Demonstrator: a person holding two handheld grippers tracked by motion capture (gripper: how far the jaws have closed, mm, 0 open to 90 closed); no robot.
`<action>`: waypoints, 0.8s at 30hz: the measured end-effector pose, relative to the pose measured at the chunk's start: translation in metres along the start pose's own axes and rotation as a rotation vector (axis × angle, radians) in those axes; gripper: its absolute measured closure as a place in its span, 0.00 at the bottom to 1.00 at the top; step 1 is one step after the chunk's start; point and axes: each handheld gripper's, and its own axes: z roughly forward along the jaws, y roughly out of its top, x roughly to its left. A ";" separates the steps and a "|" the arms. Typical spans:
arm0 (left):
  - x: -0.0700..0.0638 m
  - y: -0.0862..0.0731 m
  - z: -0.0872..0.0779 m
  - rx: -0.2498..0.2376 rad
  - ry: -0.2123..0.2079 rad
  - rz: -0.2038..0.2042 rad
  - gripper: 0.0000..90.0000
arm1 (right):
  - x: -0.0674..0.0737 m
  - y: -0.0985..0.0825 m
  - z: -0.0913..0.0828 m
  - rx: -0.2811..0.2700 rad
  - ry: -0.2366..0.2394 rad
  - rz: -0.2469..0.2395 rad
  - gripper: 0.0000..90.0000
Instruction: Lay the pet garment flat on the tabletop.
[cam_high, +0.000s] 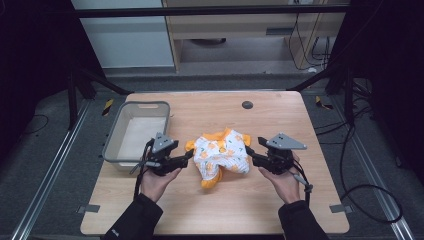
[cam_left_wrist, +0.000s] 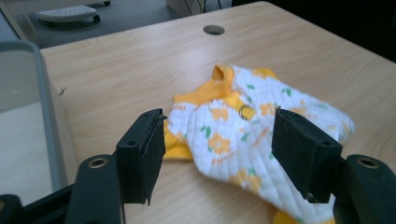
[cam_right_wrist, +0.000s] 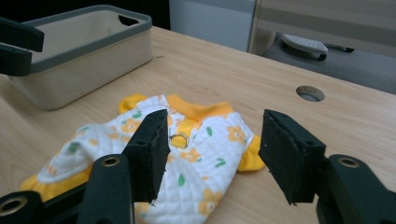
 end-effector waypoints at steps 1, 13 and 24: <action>0.000 -0.004 -0.004 0.007 -0.005 0.002 0.38 | 0.000 -0.002 -0.003 0.003 0.006 -0.003 0.46; -0.010 -0.050 -0.017 0.063 -0.058 -0.006 0.40 | 0.003 -0.047 -0.008 0.115 0.048 0.016 0.42; -0.030 -0.067 -0.002 0.116 -0.093 0.049 0.40 | 0.005 -0.074 0.015 0.202 0.072 0.045 0.45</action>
